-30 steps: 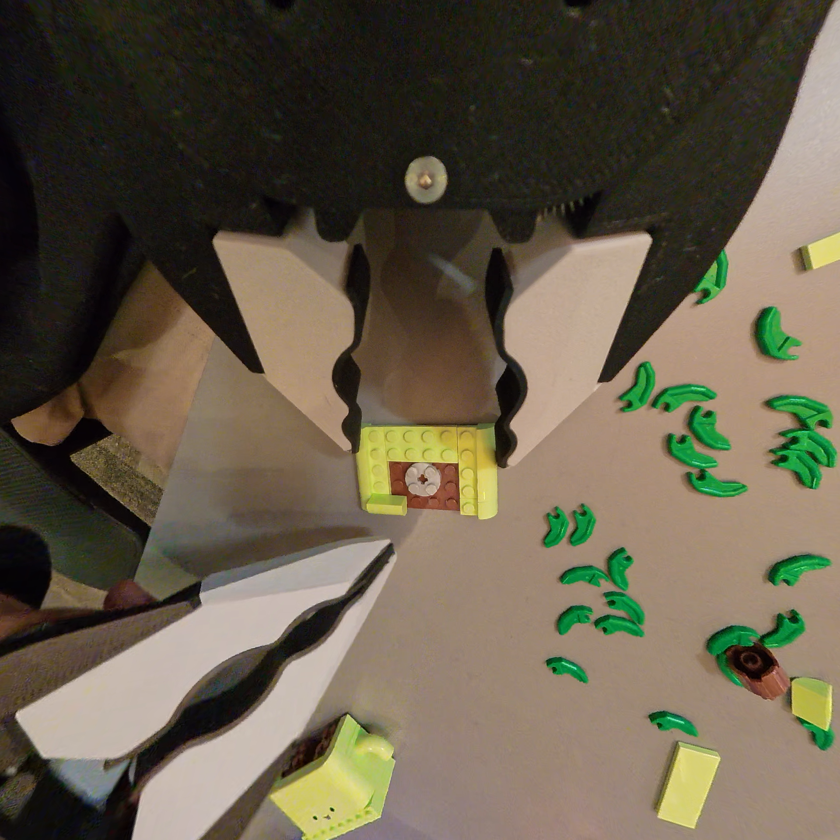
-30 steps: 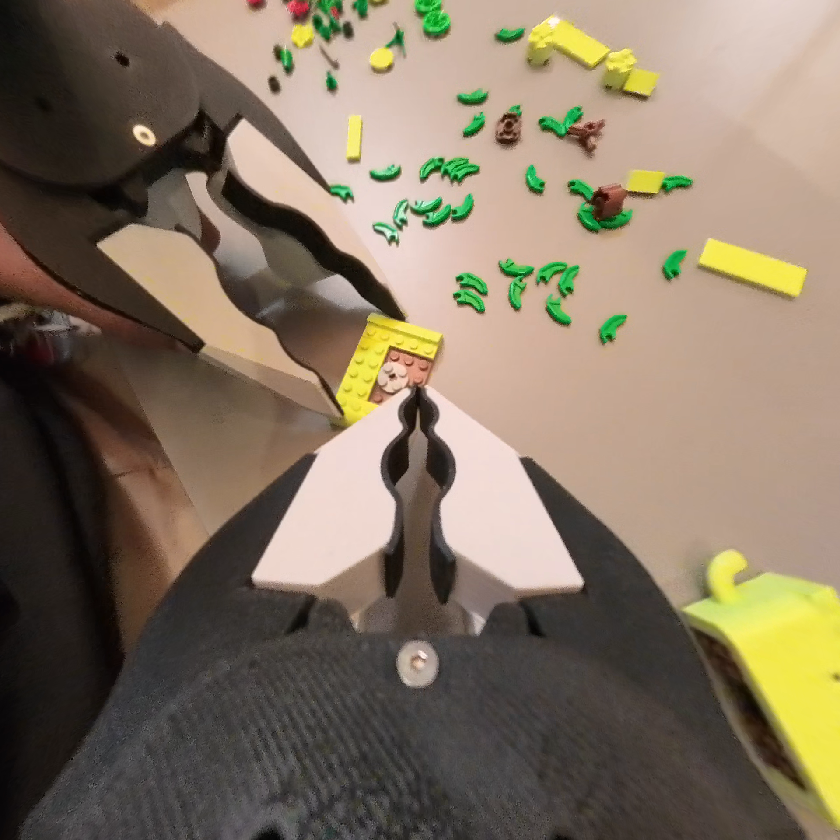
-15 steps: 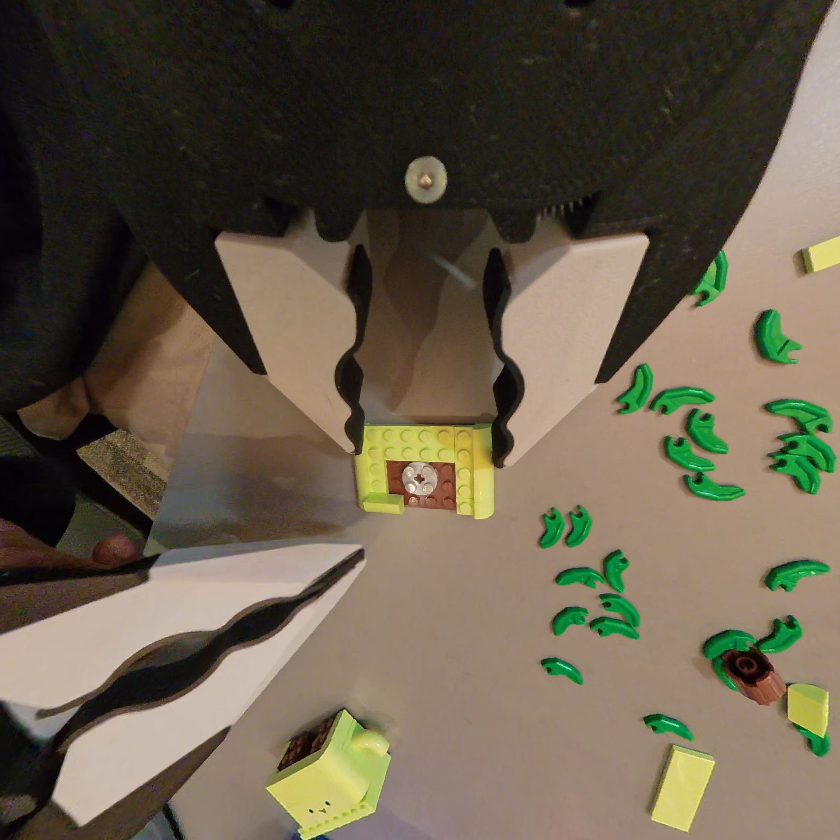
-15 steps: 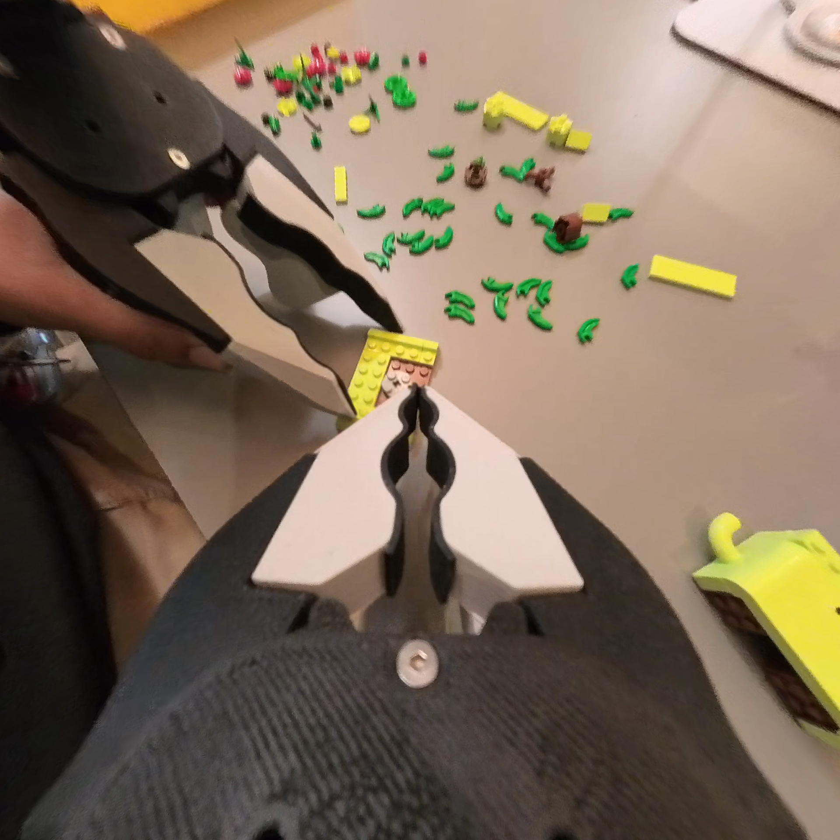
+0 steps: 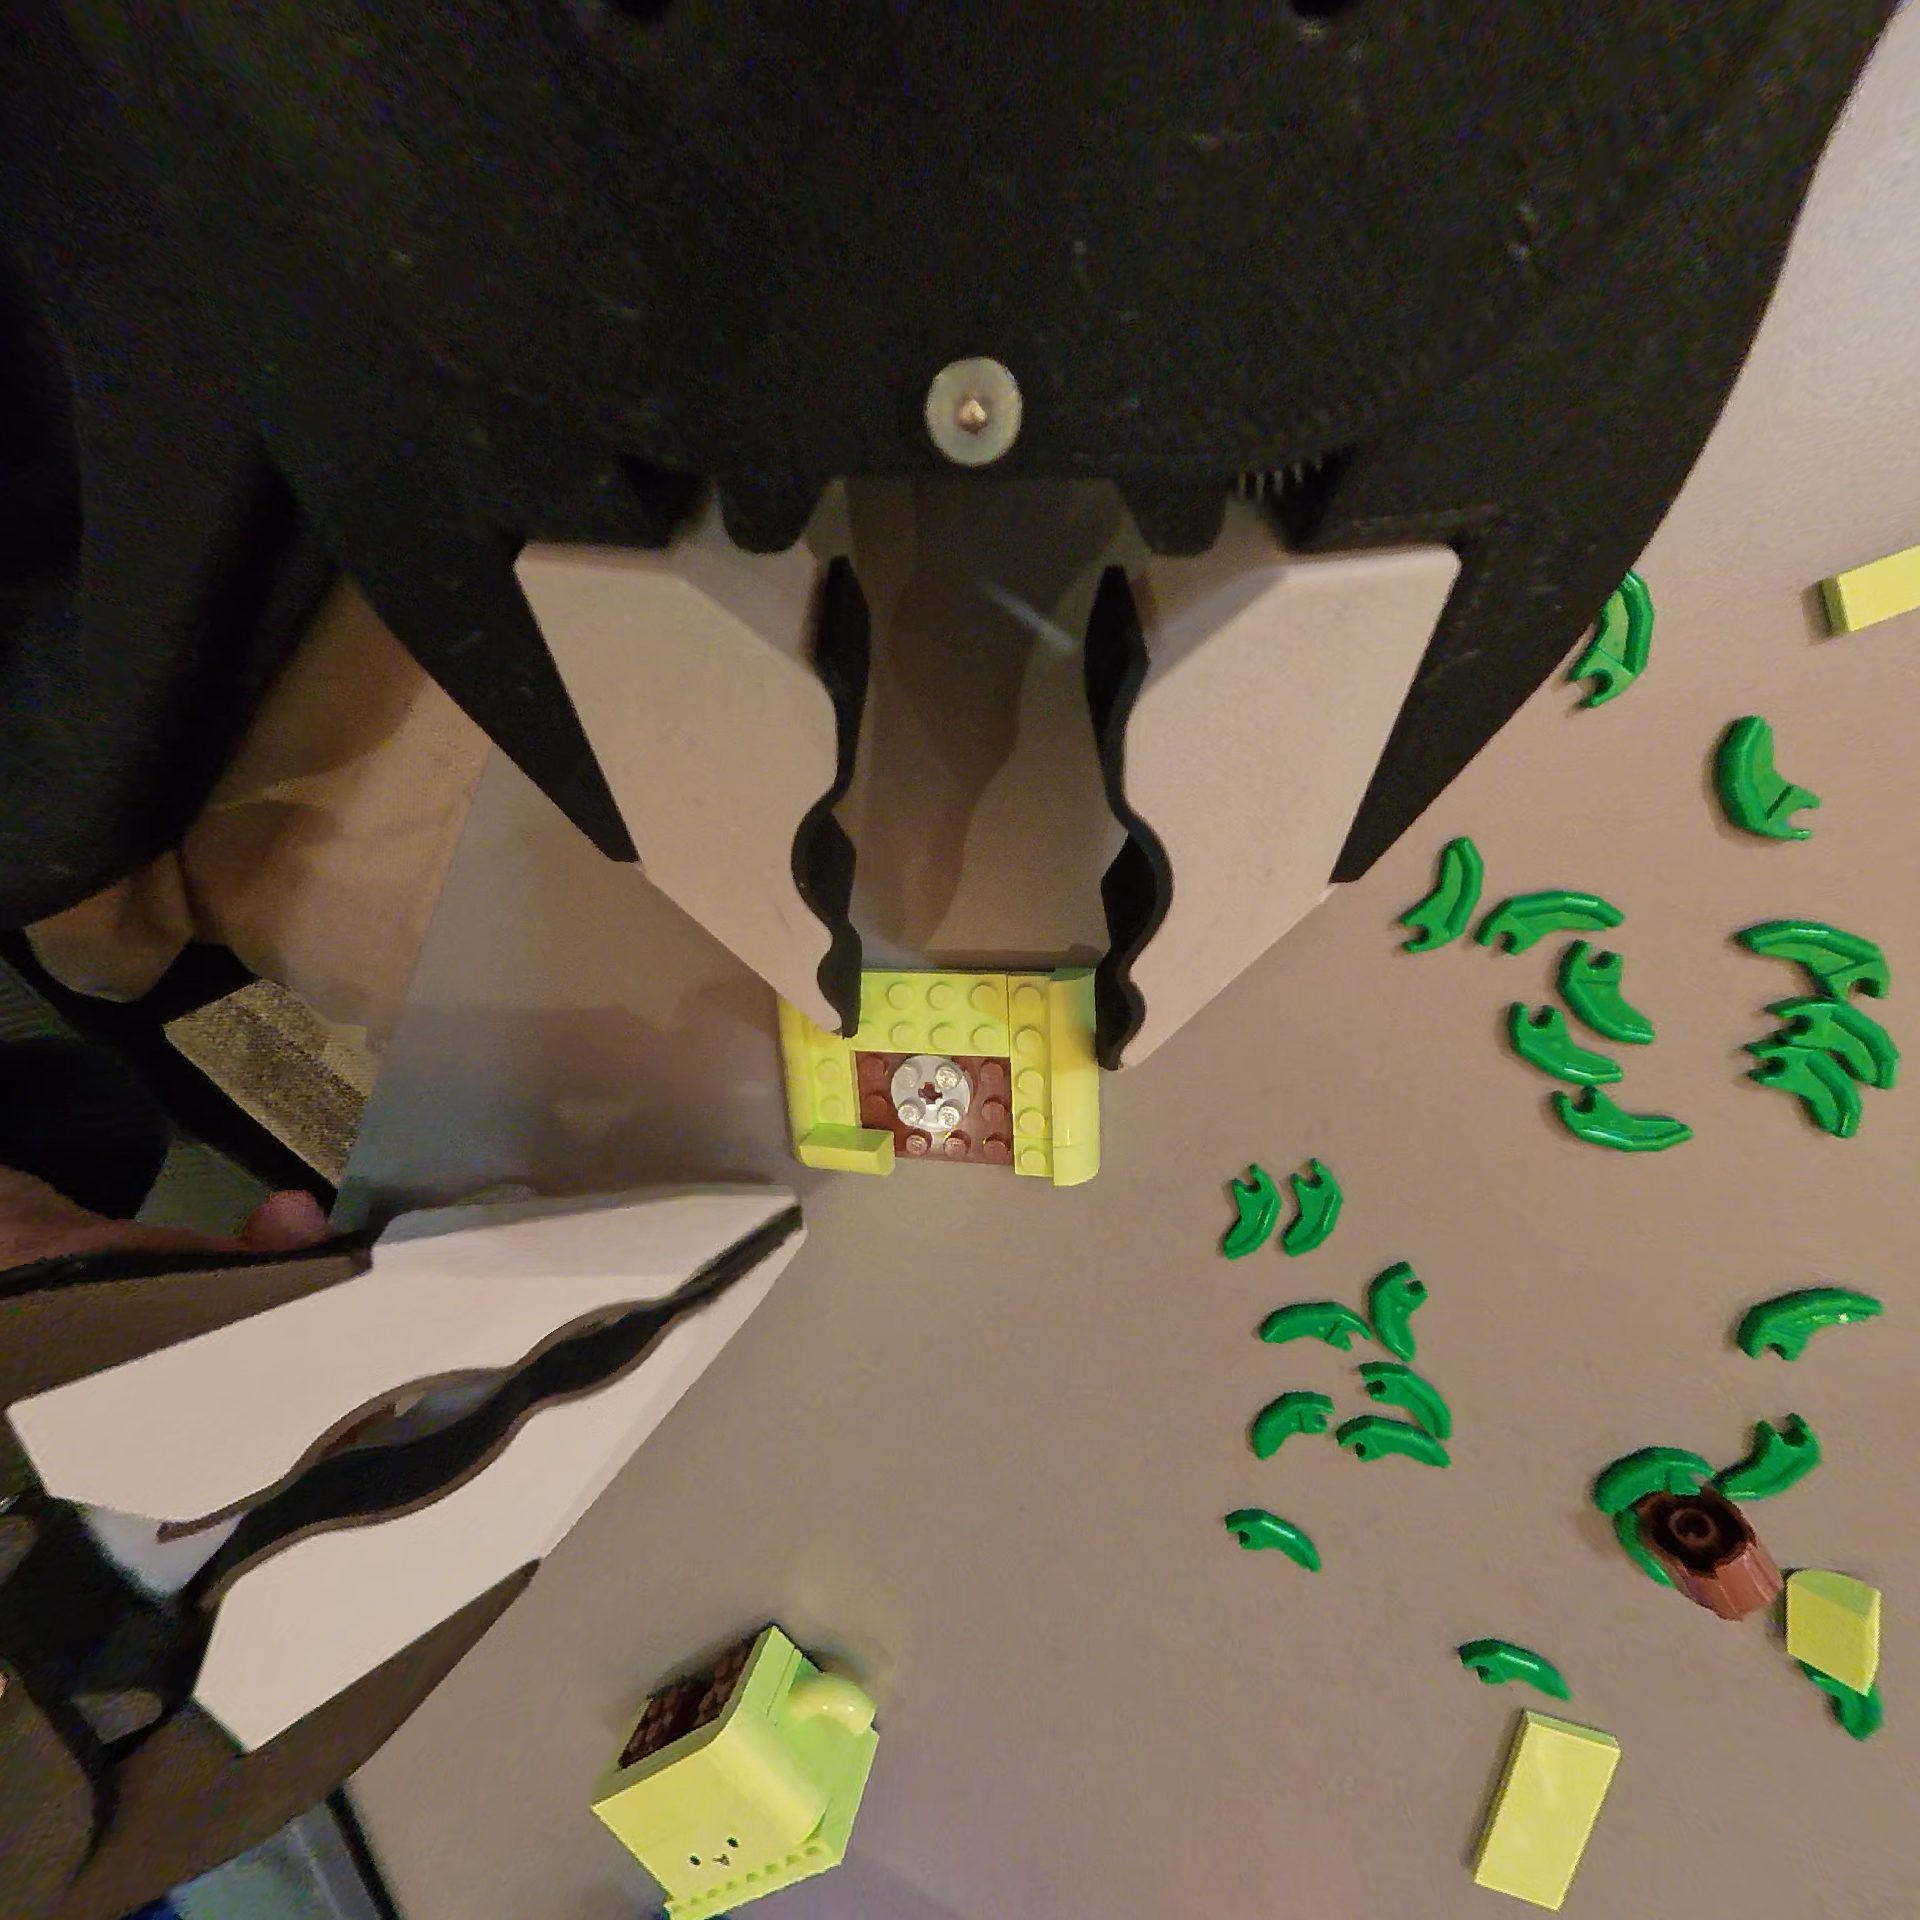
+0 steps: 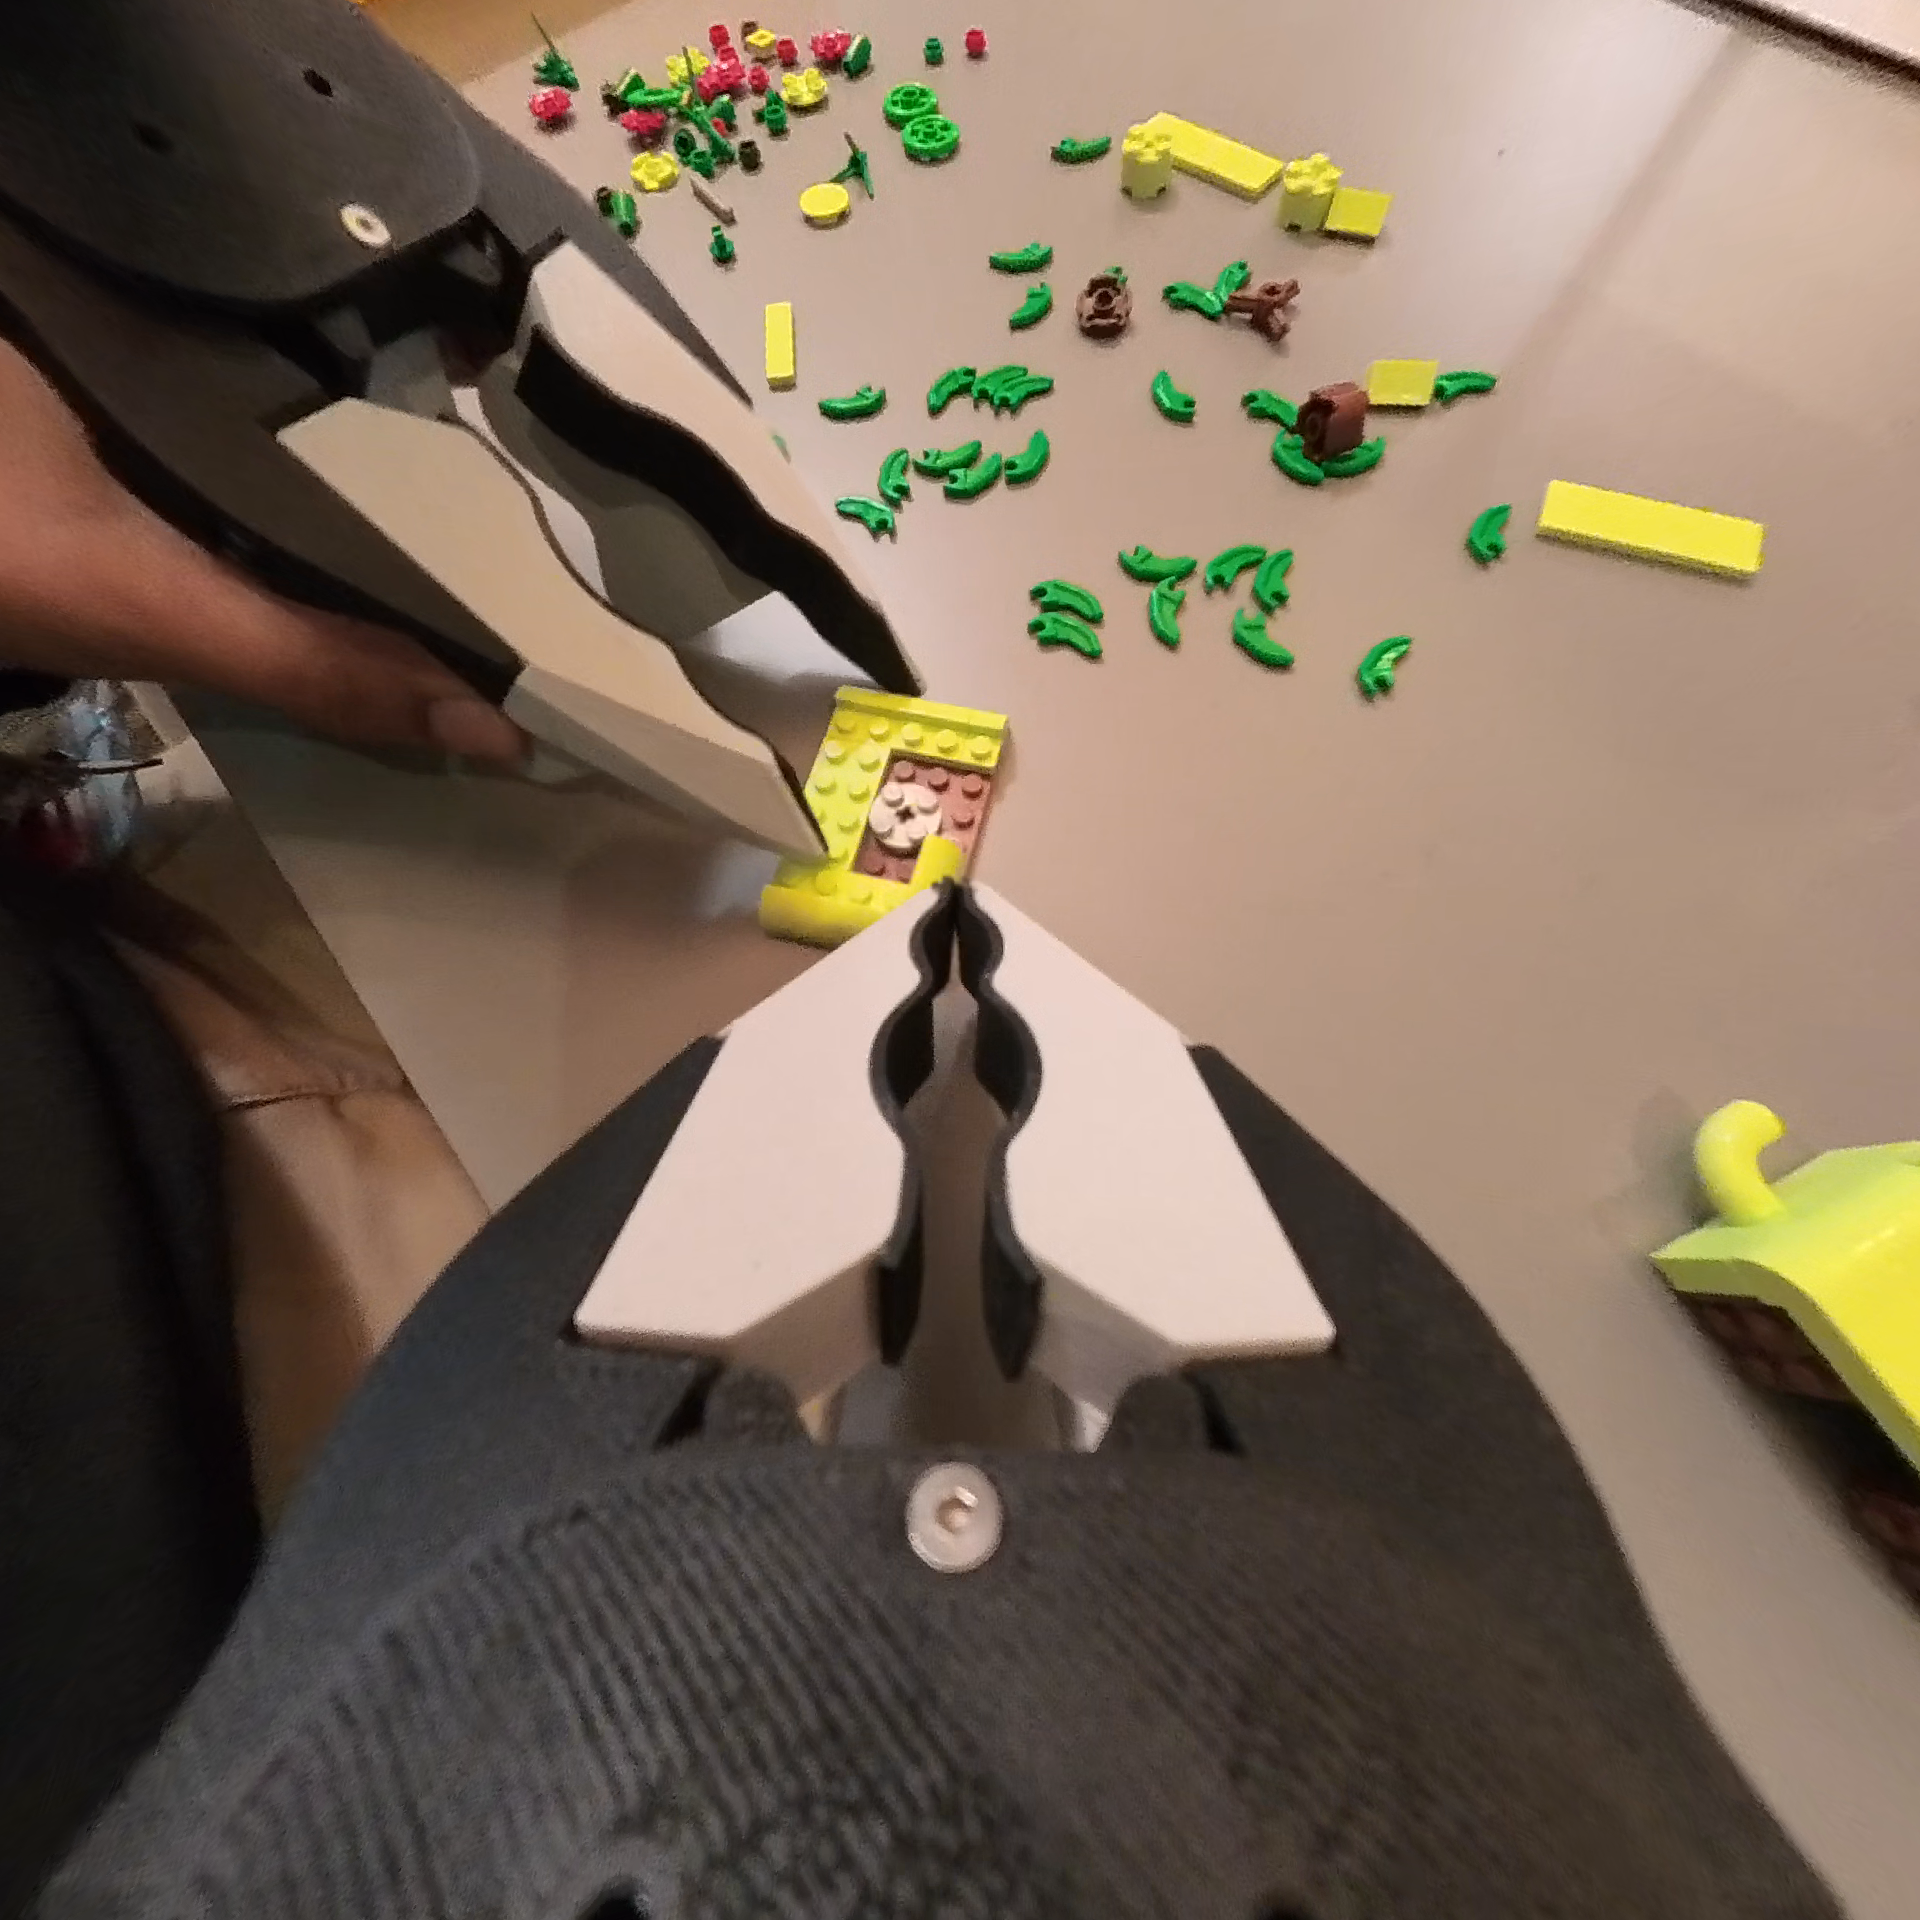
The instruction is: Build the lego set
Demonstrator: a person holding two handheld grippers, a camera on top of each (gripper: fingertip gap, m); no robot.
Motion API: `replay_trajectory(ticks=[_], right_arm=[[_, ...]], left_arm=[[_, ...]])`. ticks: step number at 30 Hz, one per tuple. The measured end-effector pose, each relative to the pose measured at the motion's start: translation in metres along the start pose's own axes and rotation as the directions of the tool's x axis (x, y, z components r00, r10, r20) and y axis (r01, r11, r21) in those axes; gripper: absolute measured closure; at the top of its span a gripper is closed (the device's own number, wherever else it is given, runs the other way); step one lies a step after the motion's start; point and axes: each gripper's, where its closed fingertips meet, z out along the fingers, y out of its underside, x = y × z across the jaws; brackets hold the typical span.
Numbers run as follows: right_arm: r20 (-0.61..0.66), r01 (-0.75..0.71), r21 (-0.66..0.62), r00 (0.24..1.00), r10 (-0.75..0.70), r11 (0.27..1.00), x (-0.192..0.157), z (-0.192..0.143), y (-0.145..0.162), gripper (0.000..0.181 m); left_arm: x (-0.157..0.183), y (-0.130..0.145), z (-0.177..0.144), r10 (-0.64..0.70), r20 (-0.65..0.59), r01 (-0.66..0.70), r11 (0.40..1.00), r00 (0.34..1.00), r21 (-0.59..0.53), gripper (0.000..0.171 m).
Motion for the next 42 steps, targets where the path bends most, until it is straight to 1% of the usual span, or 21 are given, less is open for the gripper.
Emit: replay_trajectory(ticks=[2,4,6,9,13,15,18,22,26,28,31,33,35,38,40,42], right_arm=[[0.039,0.013,-0.022,0.999,-0.012,1.0,-0.009,0.003,0.006,0.179],[0.085,0.043,-0.066,0.996,-0.037,0.997,-0.02,0.005,0.015,0.181],[0.063,0.084,-0.086,0.995,-0.078,0.993,-0.022,0.006,0.02,0.181],[-0.002,0.129,-0.067,0.992,-0.129,0.989,-0.017,0.004,0.019,0.181],[0.006,0.117,-0.075,0.993,-0.117,0.99,-0.019,0.004,0.021,0.175],[-0.012,0.127,-0.075,0.992,-0.128,0.989,-0.018,0.004,0.021,0.174],[-0.016,0.106,-0.077,0.994,-0.108,0.991,-0.014,0.004,0.021,0.175],[-0.025,0.046,-0.081,0.999,-0.048,0.996,-0.006,0.004,0.021,0.181],[-0.091,0.026,-0.081,0.995,-0.034,0.996,0.009,0.004,0.021,0.181],[-0.115,0.016,-0.087,0.993,-0.026,0.996,0.014,0.002,0.021,0.181],[-0.142,0.017,-0.117,0.989,-0.034,0.993,0.02,-0.004,0.025,0.181],[-0.173,0.032,-0.125,0.983,-0.053,0.992,0.026,-0.01,0.026,0.181],[-0.196,0.04,-0.113,0.979,-0.062,0.993,0.033,-0.015,0.021,0.181],[-0.209,0.063,-0.082,0.975,-0.079,0.995,0.041,-0.015,0.004,0.179],[-0.213,0.097,-0.058,0.971,-0.107,0.994,0.047,-0.008,-0.015,0.177],[-0.197,0.129,-0.003,0.972,-0.127,0.992,0.051,0.004,-0.04,0.176]], left_arm=[[0.0,0.0,0.0,0.0,-0.001,0.0,1.0,1.0,0.0,0.128],[0.0,0.0,0.0,-0.002,-0.002,0.002,1.0,1.0,0.001,0.128],[0.0,0.0,0.0,-0.003,-0.004,0.003,1.0,1.0,0.002,0.128],[0.001,-0.001,-0.001,-0.02,-0.028,0.02,1.0,0.999,0.009,0.128],[0.002,-0.002,-0.003,-0.067,-0.075,0.068,0.997,0.995,0.019,0.128],[0.002,-0.003,-0.003,-0.076,-0.085,0.078,0.997,0.994,0.021,0.128],[0.003,-0.002,-0.003,-0.057,-0.079,0.059,0.998,0.995,0.017,0.128],[0.004,-0.001,-0.001,-0.015,-0.043,0.016,1.0,0.999,0.008,0.128],[0.008,0.002,-0.002,-0.002,-0.049,0.002,1.0,0.999,0.0,0.129],[0.013,0.006,-0.005,-0.011,-0.084,0.011,1.0,0.996,-0.004,0.134],[0.028,0.012,-0.01,-0.051,-0.213,0.047,0.999,0.976,-0.024,0.143],[0.032,0.01,-0.015,-0.055,-0.258,0.056,0.998,0.965,-0.004,0.145],[0.027,0.003,-0.021,-0.04,-0.252,0.054,0.997,0.967,0.05,0.148],[0.009,-0.005,-0.028,-0.011,-0.173,0.032,0.993,0.985,0.116,0.15],[-0.004,-0.01,-0.033,0.012,-0.101,0.004,0.988,0.995,0.156,0.151],[-0.013,-0.014,-0.039,0.035,-0.042,-0.026,0.981,0.999,0.192,0.151]])
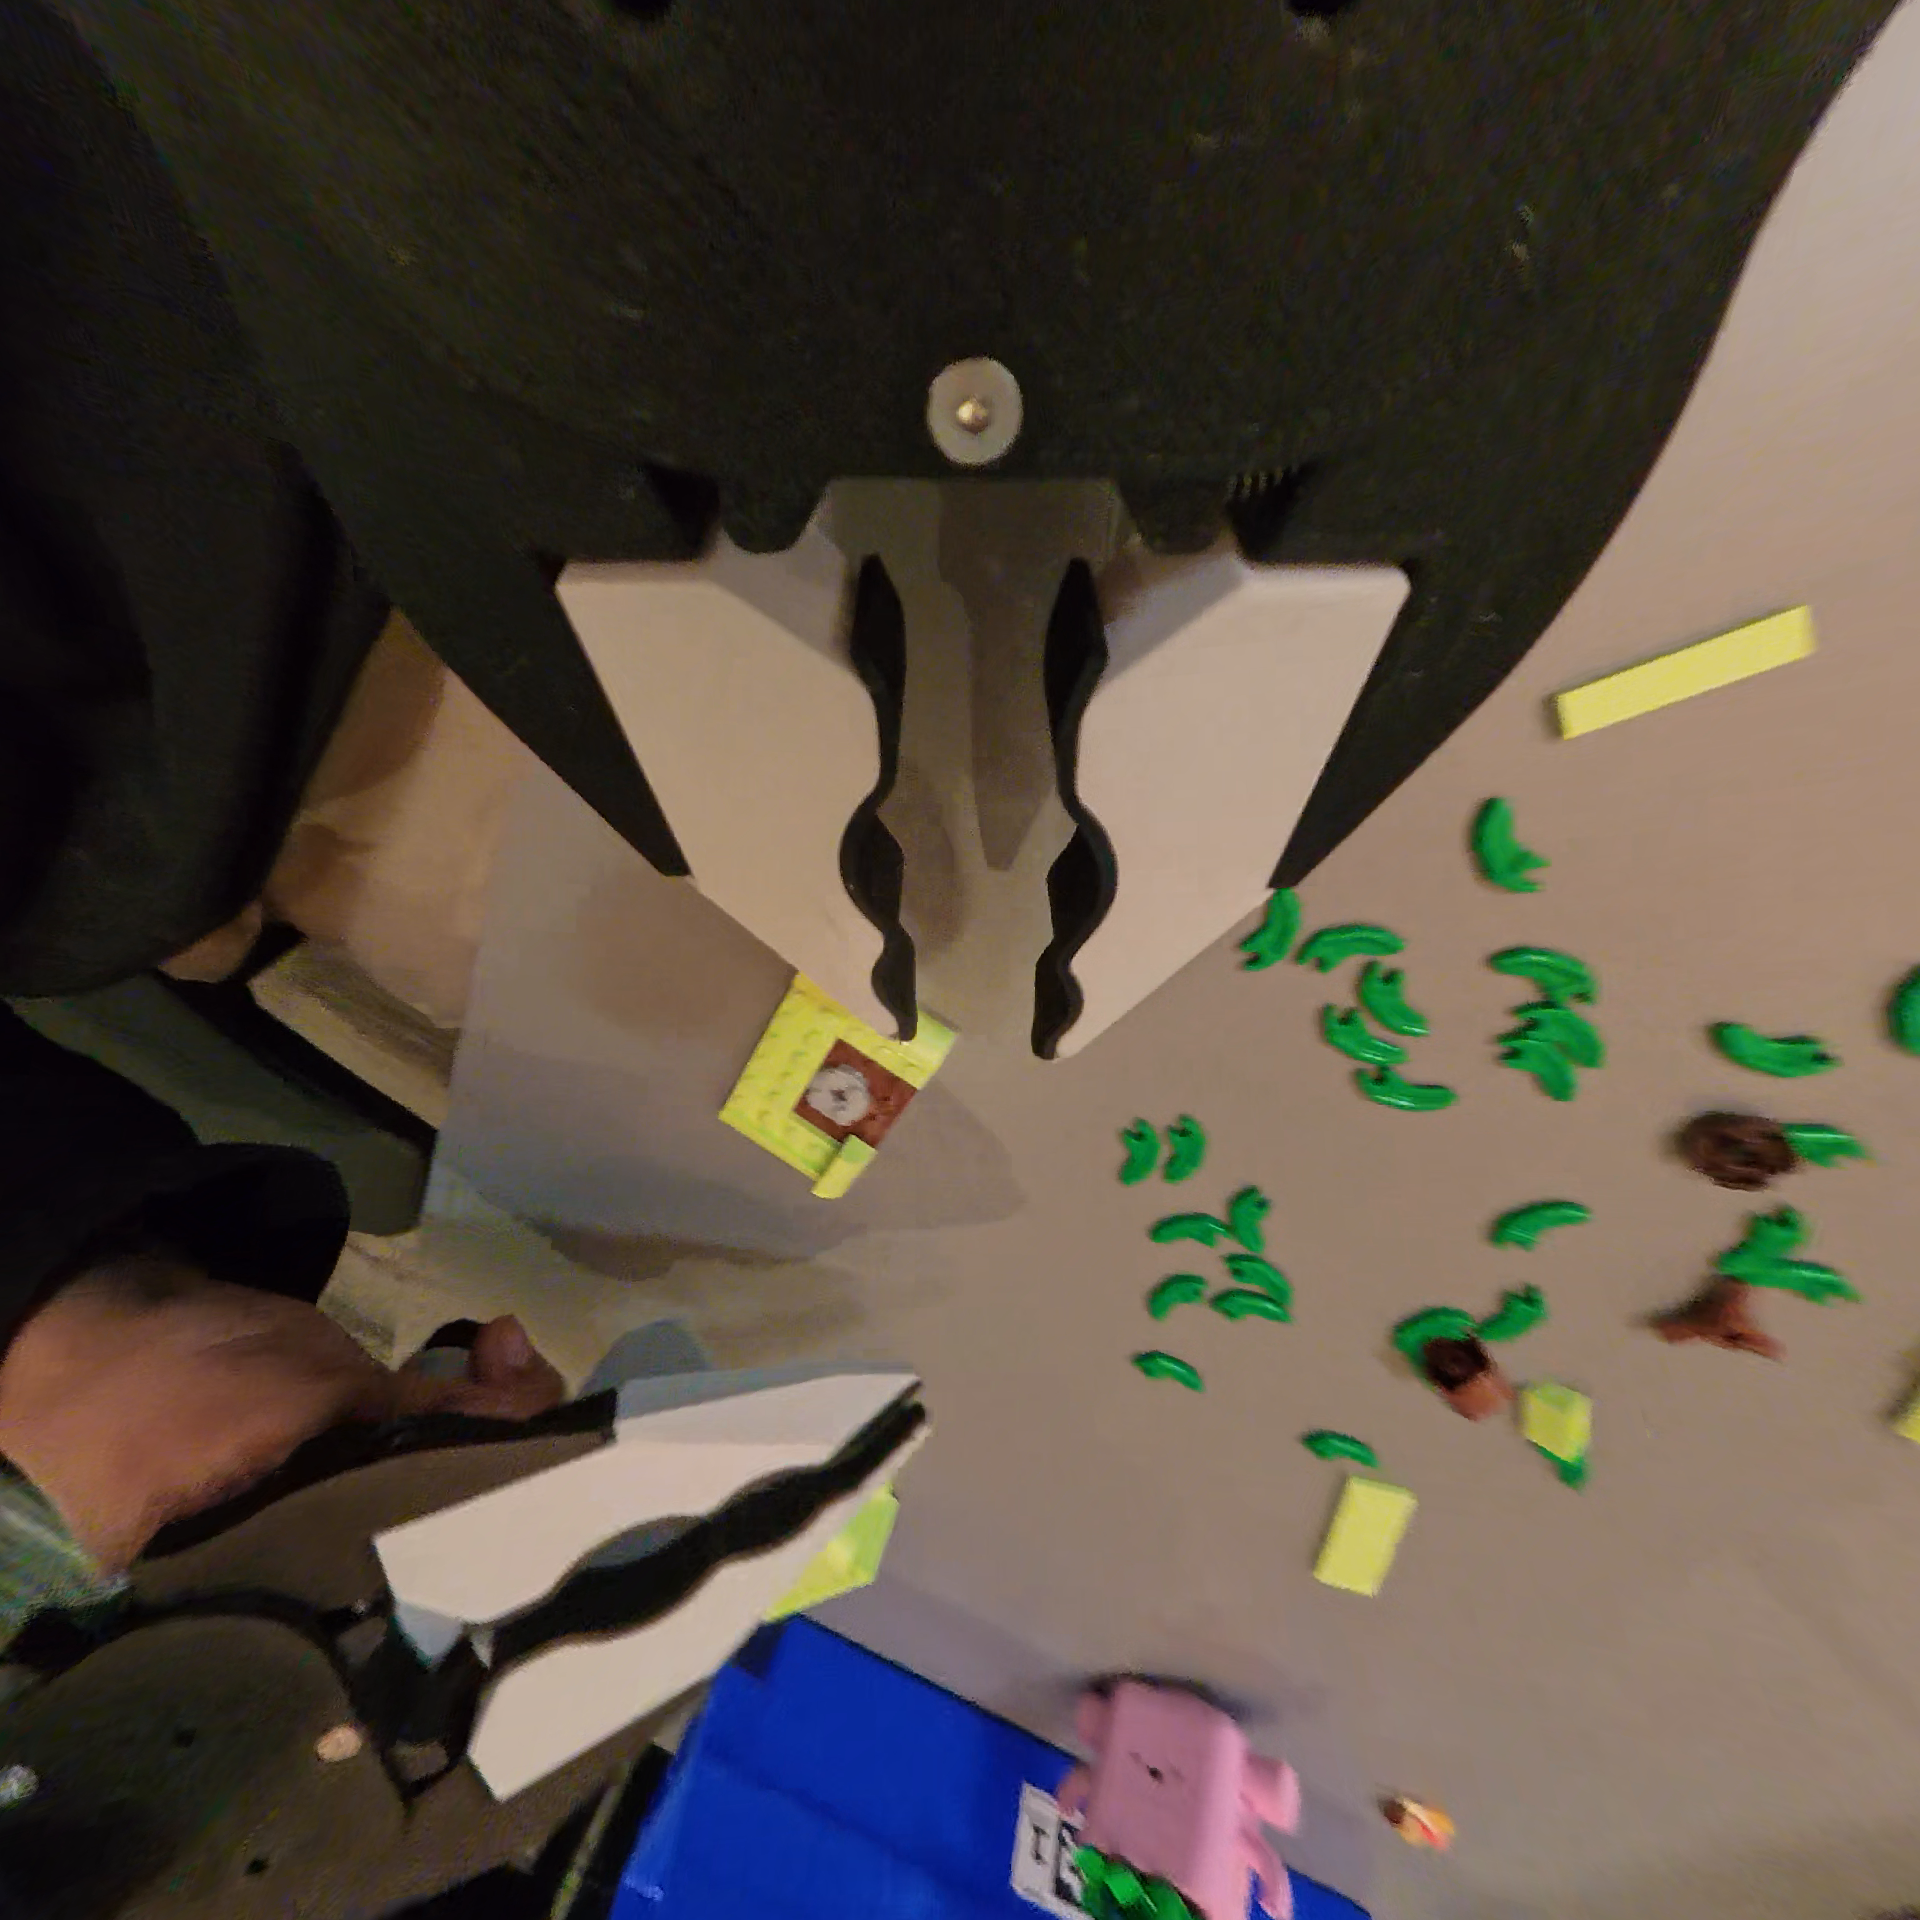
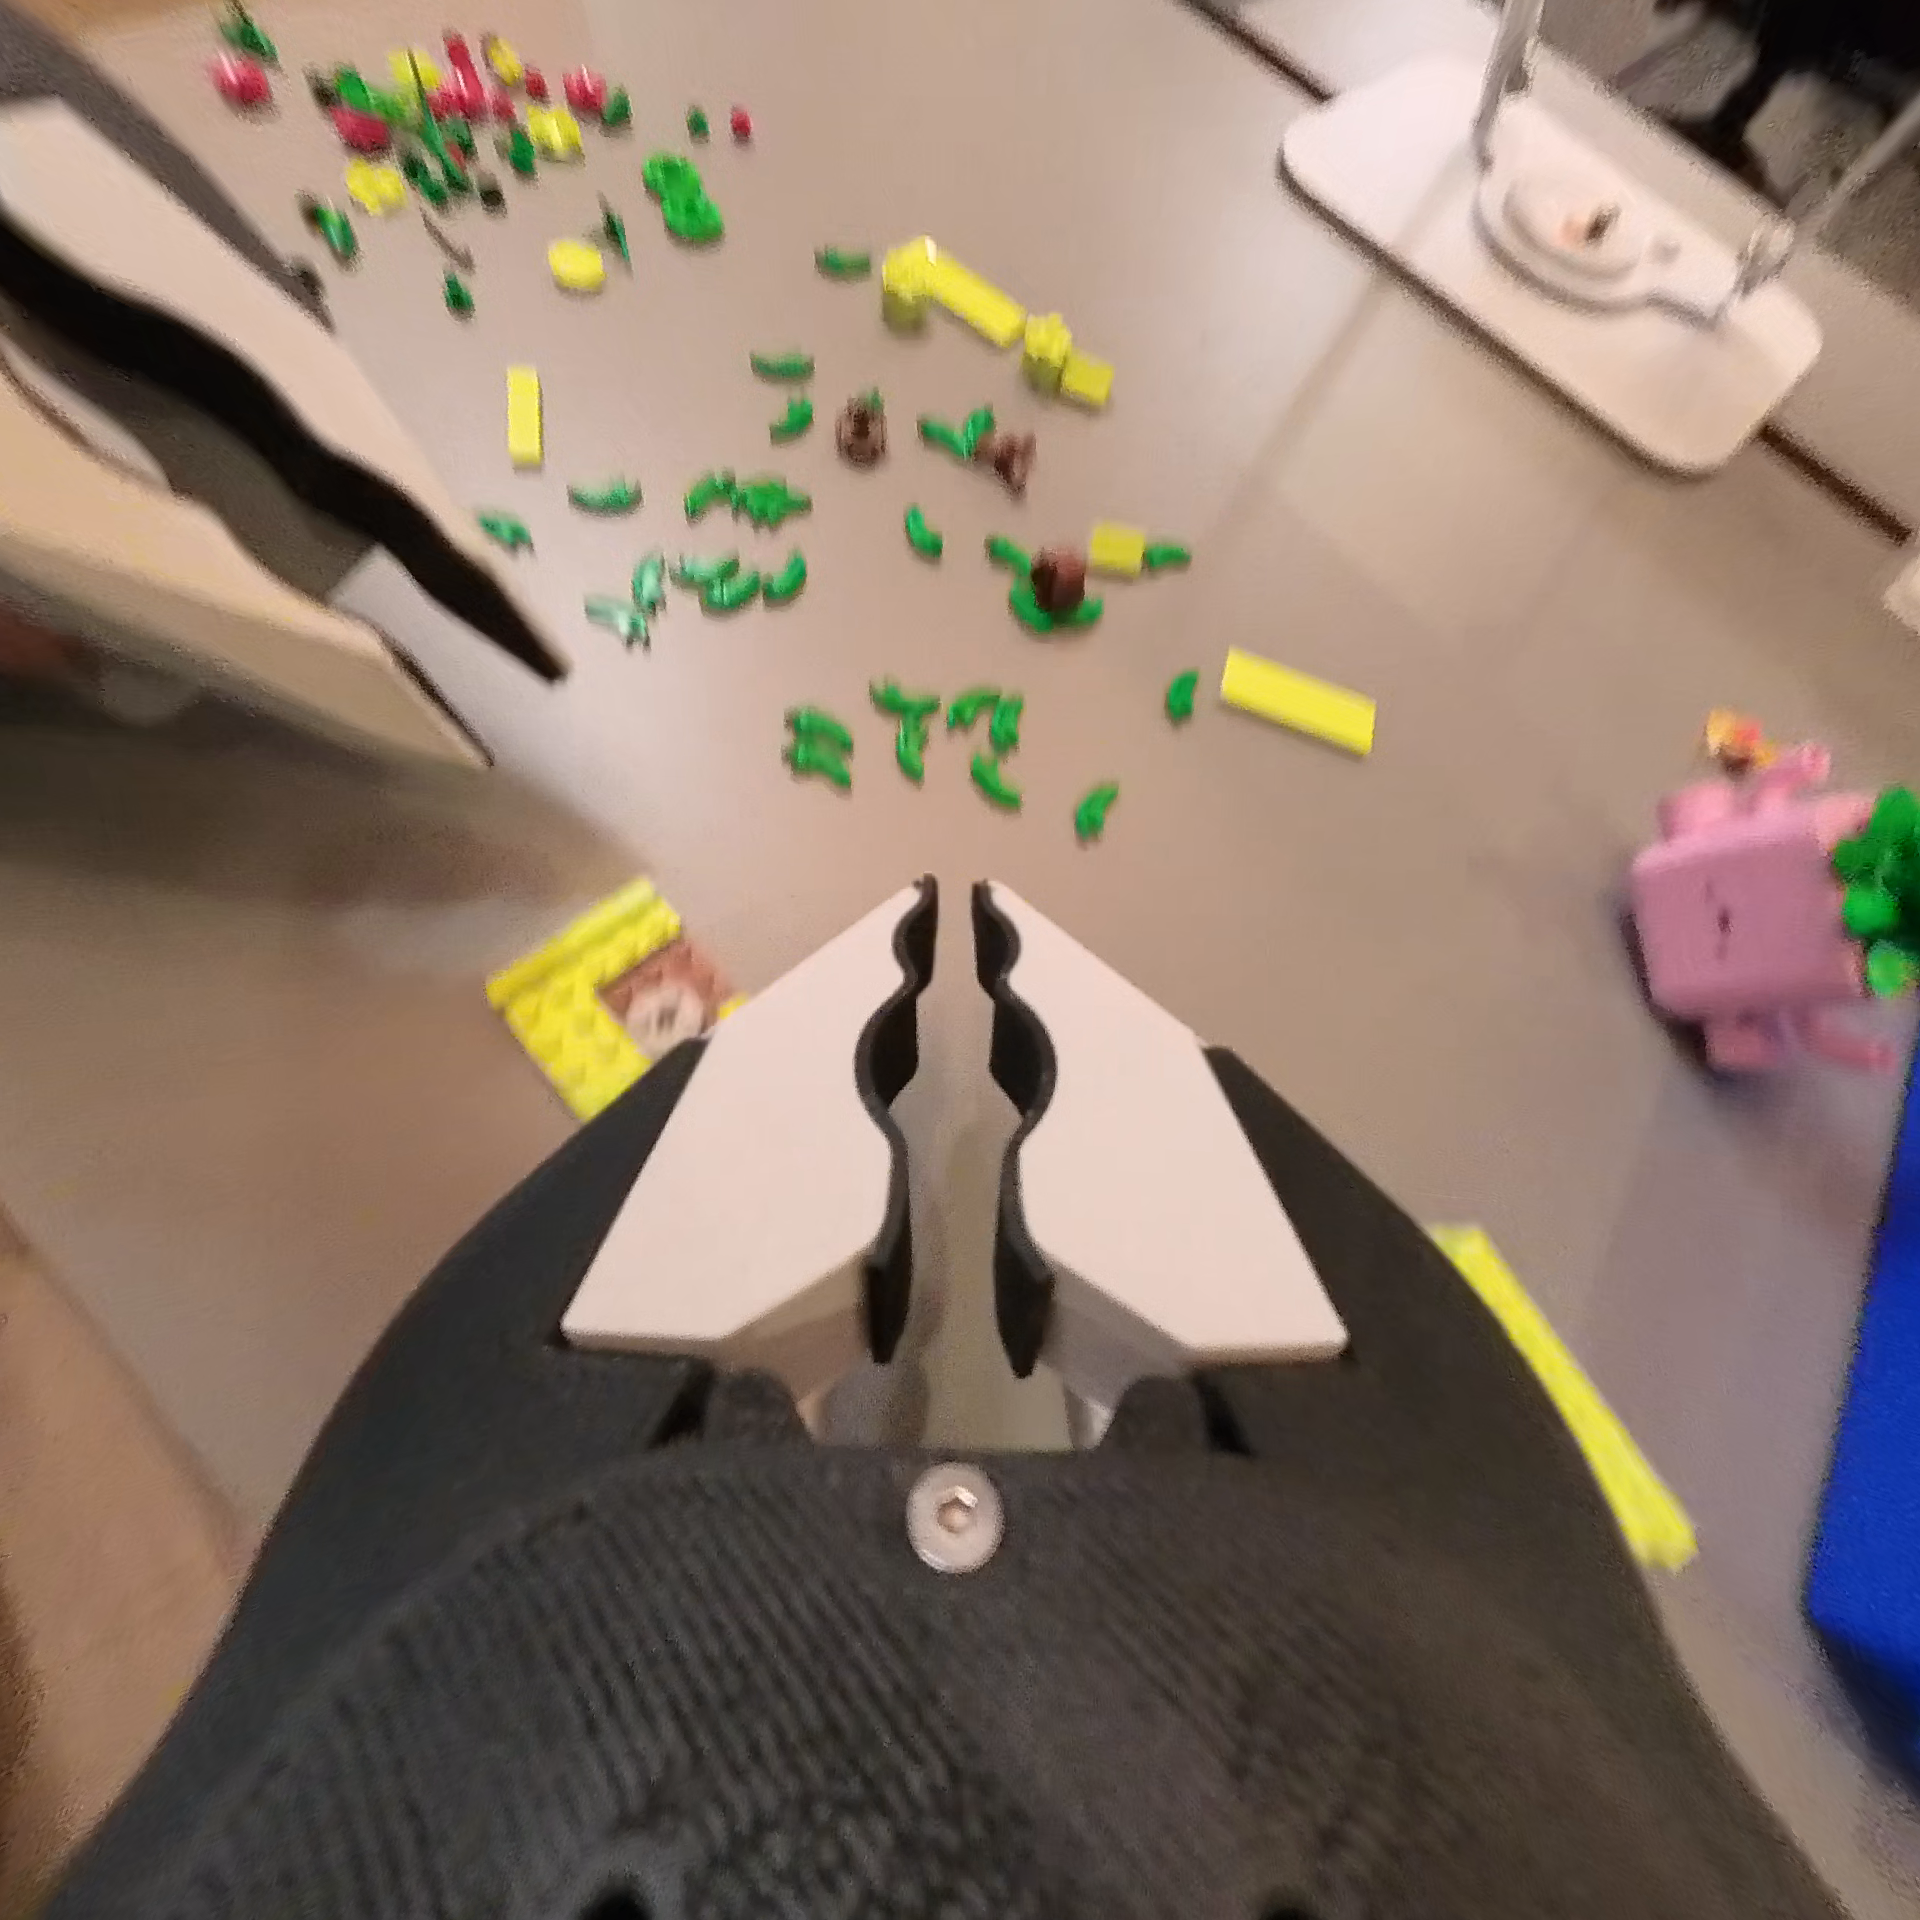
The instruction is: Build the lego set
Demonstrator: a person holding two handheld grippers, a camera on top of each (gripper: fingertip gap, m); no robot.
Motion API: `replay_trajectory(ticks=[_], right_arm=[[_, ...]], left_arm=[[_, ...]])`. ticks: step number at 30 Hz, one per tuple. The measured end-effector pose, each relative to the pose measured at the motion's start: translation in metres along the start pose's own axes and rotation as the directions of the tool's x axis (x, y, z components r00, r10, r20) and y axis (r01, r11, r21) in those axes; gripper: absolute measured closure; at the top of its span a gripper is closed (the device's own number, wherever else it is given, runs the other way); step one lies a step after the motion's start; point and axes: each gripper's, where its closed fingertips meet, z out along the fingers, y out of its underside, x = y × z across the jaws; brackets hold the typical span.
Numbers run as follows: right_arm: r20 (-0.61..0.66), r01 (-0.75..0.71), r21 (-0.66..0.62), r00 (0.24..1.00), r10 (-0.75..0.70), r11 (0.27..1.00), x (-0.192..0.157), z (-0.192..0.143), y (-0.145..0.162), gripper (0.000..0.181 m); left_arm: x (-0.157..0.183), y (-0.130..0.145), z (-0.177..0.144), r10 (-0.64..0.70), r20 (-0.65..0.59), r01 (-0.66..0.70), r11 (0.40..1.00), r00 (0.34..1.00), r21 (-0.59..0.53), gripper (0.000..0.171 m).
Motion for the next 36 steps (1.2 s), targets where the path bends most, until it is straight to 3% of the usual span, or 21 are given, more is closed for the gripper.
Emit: replay_trajectory(ticks=[2,5,9,11,18,23,26,29,33,36], right_arm=[[0.056,-0.036,0.059,0.998,0.033,0.998,0.006,0.021,-0.023,0.172],[0.108,-0.145,0.044,0.984,0.139,0.988,0.026,0.056,-0.047,0.167],[0.014,-0.147,-0.072,0.989,0.148,0.987,0.062,0.104,-0.048,0.167],[0.044,-0.157,-0.129,0.986,0.163,0.979,0.062,0.121,-0.045,0.166],[0.077,-0.174,-0.194,0.978,0.192,0.966,0.049,0.136,-0.037,0.159],[0.065,-0.124,-0.19,0.988,0.139,0.974,0.05,0.137,-0.038,0.167],[0.083,-0.028,-0.076,0.996,0.034,0.997,0.04,0.12,-0.059,0.167],[0.077,0.194,0.092,0.976,-0.202,0.977,0.012,0.088,-0.083,0.167],[0.026,0.485,0.206,0.865,-0.5,0.85,-0.043,0.048,-0.085,0.167],[-0.034,0.643,0.182,0.76,-0.649,0.744,-0.074,0.03,-0.076,0.167]], left_arm=[[-0.004,-0.005,-0.004,0.021,0.029,-0.022,0.999,0.999,0.03,0.152],[-0.005,-0.008,-0.005,0.034,0.043,-0.036,0.998,0.998,0.05,0.152],[-0.005,-0.005,-0.004,0.044,0.046,-0.046,0.998,0.998,0.041,0.152],[-0.004,-0.006,-0.004,0.042,0.042,-0.044,0.998,0.998,0.043,0.152],[-0.007,-0.007,-0.008,0.007,0.029,-0.009,0.998,1.0,0.065,0.152],[-0.008,-0.007,-0.007,0.004,0.028,-0.006,0.998,1.0,0.061,0.152],[-0.008,-0.01,-0.009,-0.018,0.011,0.017,0.996,1.0,0.088,0.15],[-0.012,-0.024,-0.019,-0.148,-0.066,0.158,0.968,0.987,0.197,0.142],[-0.03,-0.043,-0.044,-0.363,-0.232,0.425,0.838,0.902,0.342,0.133],[-0.028,-0.044,-0.047,-0.44,-0.384,0.561,0.77,0.812,0.304,0.132]])
